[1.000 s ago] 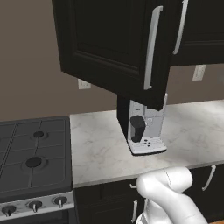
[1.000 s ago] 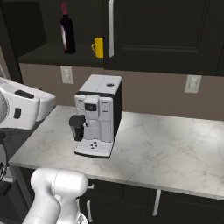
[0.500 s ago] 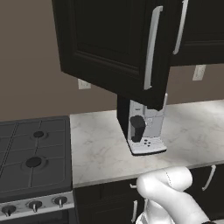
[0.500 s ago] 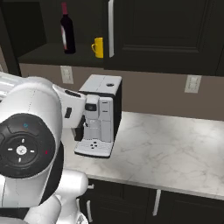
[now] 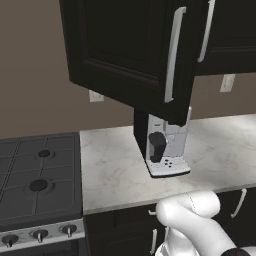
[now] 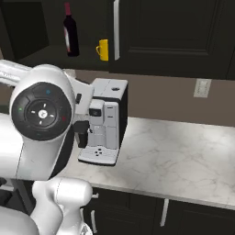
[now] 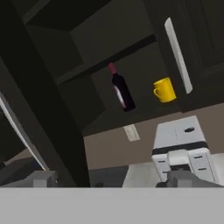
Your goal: Open the cabinet directly in front. Then move the wine and the mug to the dining counter with the candle on it.
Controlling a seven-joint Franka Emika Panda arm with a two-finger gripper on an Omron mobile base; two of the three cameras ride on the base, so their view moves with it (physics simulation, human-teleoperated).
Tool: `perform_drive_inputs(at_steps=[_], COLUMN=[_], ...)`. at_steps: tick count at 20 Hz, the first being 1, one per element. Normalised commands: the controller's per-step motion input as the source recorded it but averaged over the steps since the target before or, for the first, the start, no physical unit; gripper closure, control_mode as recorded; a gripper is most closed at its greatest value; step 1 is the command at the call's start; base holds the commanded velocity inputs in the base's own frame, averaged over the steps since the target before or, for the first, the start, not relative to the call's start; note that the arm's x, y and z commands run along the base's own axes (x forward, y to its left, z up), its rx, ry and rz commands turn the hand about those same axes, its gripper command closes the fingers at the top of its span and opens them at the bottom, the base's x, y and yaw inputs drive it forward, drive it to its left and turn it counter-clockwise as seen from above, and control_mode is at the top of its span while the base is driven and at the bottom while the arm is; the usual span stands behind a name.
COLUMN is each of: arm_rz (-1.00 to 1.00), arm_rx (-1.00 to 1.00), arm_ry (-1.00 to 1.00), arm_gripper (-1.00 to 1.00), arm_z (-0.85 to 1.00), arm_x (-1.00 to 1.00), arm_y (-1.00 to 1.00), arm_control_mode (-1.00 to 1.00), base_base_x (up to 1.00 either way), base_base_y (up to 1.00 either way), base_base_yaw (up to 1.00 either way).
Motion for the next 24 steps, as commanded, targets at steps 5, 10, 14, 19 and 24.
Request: perform_drive_inputs(at_steps=[5,10,14,19,24], arm_rz=[0.03,0.09,0.13,0.25,0.29], arm_rx=[0.08,0.09,0.09,0.12,0.10], arm_ry=[0.00,0.00,0.00,0.10,0.10], arm_gripper=[-1.00,-1.00,-1.00,-1.00,-1.00], arm_z=[-0.17,-0.24,-0.17,0.00,0.00], arm_x=[0.70,0.64,0.66,0.32,0.06], arm_y=[0.35,0.52,0.54,0.34,0.42], arm_control_mode=[-1.00,-1.00,-1.00,-1.00,-1.00], base_base_x=[0.00,0.00,0.00,0.00,0.00], base_base_y=[0.00,0.00,0.00,0.00,0.00], base_base_yaw=[0.00,0.00,0.00,0.00,0.00])
